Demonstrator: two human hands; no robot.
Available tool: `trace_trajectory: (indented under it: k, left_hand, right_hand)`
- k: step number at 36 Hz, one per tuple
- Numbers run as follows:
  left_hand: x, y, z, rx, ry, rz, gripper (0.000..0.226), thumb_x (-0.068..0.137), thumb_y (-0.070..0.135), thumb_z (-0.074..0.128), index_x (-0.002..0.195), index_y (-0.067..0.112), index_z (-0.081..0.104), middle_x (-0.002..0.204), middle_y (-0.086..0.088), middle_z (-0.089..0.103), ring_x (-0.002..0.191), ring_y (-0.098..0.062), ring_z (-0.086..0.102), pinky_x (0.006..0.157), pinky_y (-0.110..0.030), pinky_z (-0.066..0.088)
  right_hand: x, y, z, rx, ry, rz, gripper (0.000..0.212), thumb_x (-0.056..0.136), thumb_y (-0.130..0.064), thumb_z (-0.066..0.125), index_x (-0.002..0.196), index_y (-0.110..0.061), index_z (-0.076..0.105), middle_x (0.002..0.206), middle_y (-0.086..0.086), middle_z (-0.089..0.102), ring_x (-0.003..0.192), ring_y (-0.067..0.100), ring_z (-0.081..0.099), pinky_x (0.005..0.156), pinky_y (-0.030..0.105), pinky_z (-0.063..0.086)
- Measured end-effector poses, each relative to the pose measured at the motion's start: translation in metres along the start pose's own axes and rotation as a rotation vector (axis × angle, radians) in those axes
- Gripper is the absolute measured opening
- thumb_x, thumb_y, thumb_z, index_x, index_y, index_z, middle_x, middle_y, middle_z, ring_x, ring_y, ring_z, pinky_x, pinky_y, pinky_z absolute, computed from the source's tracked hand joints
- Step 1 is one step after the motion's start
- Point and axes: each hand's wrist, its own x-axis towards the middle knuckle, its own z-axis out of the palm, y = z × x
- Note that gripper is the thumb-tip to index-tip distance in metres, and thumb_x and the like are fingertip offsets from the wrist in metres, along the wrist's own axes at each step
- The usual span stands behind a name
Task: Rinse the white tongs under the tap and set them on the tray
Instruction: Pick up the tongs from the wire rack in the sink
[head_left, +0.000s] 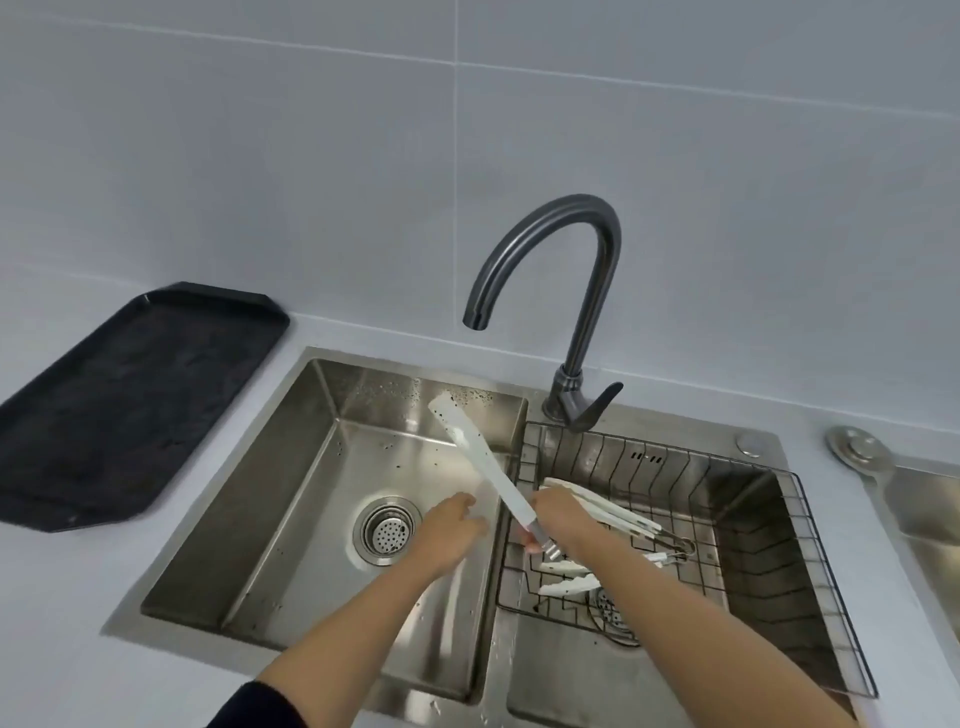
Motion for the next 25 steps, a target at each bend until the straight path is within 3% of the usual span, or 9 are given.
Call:
trace_trajectory:
  k: [2, 4, 7, 10, 14, 18, 20, 22, 25]
  left_hand:
    - [-0.001, 0.000, -0.009, -0.313, -0.019, -0.049, 0.025, 0.078, 0.016, 0.058, 0.103, 0.014, 0.058, 0.106, -0.005, 0.058, 0.100, -0.019, 0.053, 0.082, -0.029, 0.039]
    - [-0.003, 0.003, -0.016, -0.560, -0.041, -0.064, 0.009, 0.079, 0.016, 0.058, 0.088, 0.015, 0.056, 0.085, -0.001, 0.058, 0.080, -0.014, 0.054, 0.069, -0.026, 0.037]
    - [-0.003, 0.007, -0.022, -0.715, -0.052, -0.046, 0.008, 0.091, 0.016, 0.050, 0.084, 0.016, 0.055, 0.079, -0.003, 0.063, 0.076, -0.014, 0.059, 0.066, -0.026, 0.043]
    - [-0.003, 0.011, -0.024, -0.803, -0.033, -0.021, 0.013, 0.093, 0.013, 0.049, 0.080, 0.014, 0.052, 0.076, -0.007, 0.063, 0.069, -0.016, 0.060, 0.060, -0.023, 0.051]
    - [0.005, 0.013, -0.028, -0.827, 0.030, -0.008, 0.013, 0.095, 0.010, 0.045, 0.083, 0.010, 0.050, 0.066, -0.007, 0.058, 0.058, -0.017, 0.058, 0.061, -0.028, 0.048]
    - [0.011, 0.012, -0.033, -0.857, 0.024, 0.003, 0.018, 0.097, 0.012, 0.042, 0.081, 0.012, 0.049, 0.056, -0.002, 0.055, 0.052, -0.018, 0.051, 0.060, -0.031, 0.042]
    - [0.014, 0.010, -0.034, -0.834, 0.022, -0.007, 0.017, 0.098, 0.012, 0.040, 0.082, 0.012, 0.047, 0.058, -0.004, 0.052, 0.045, -0.015, 0.050, 0.055, -0.031, 0.036]
    - [0.018, 0.008, -0.033, -0.797, 0.022, -0.016, 0.015, 0.097, 0.013, 0.039, 0.084, 0.012, 0.045, 0.054, -0.002, 0.050, 0.038, -0.013, 0.047, 0.053, -0.031, 0.031]
    - [0.023, 0.007, -0.032, -0.742, 0.021, -0.032, 0.015, 0.097, 0.015, 0.038, 0.085, 0.011, 0.045, 0.048, 0.001, 0.048, 0.041, -0.016, 0.039, 0.053, -0.031, 0.030]
  right_hand:
    - [-0.001, -0.008, 0.013, 0.155, -0.008, 0.079, 0.019, 0.095, 0.002, 0.035, 0.092, 0.002, 0.054, 0.060, 0.012, 0.051, 0.035, 0.013, 0.051, 0.033, 0.017, 0.043]
    - [0.002, -0.012, 0.027, 0.225, -0.022, 0.135, 0.026, 0.094, 0.007, 0.032, 0.080, 0.006, 0.054, 0.053, 0.015, 0.053, 0.027, 0.016, 0.049, 0.033, 0.021, 0.043]
    - [0.007, -0.016, 0.043, 0.282, -0.021, 0.136, 0.033, 0.093, 0.006, 0.027, 0.070, 0.004, 0.051, 0.050, 0.017, 0.052, 0.034, 0.020, 0.048, 0.039, 0.024, 0.038]
    - [0.007, -0.018, 0.054, 0.383, -0.043, 0.153, 0.033, 0.098, -0.003, 0.023, 0.080, 0.003, 0.050, 0.052, 0.017, 0.052, 0.024, 0.017, 0.048, 0.030, 0.018, 0.043]
    - [-0.001, -0.027, 0.059, 0.389, -0.085, 0.106, 0.027, 0.097, -0.002, 0.031, 0.077, 0.000, 0.049, 0.062, 0.014, 0.049, 0.043, 0.019, 0.051, 0.044, 0.027, 0.048]
    - [-0.001, -0.029, 0.039, 0.256, -0.060, 0.016, 0.023, 0.095, -0.009, 0.043, 0.074, -0.009, 0.050, 0.065, 0.006, 0.052, 0.047, 0.012, 0.055, 0.049, 0.020, 0.049]
    - [0.001, -0.030, 0.018, 0.280, 0.011, -0.054, 0.013, 0.095, -0.014, 0.046, 0.085, -0.009, 0.052, 0.067, 0.006, 0.052, 0.049, 0.013, 0.052, 0.048, 0.021, 0.048]
    - [0.002, -0.032, -0.008, 0.247, 0.199, -0.131, 0.006, 0.094, -0.015, 0.048, 0.092, -0.010, 0.050, 0.071, 0.006, 0.053, 0.053, 0.013, 0.050, 0.050, 0.022, 0.046]
    - [0.004, -0.039, -0.047, 0.317, 0.481, -0.208, 0.018, 0.091, -0.017, 0.052, 0.104, -0.008, 0.042, 0.075, 0.007, 0.051, 0.054, 0.014, 0.045, 0.048, 0.024, 0.041]
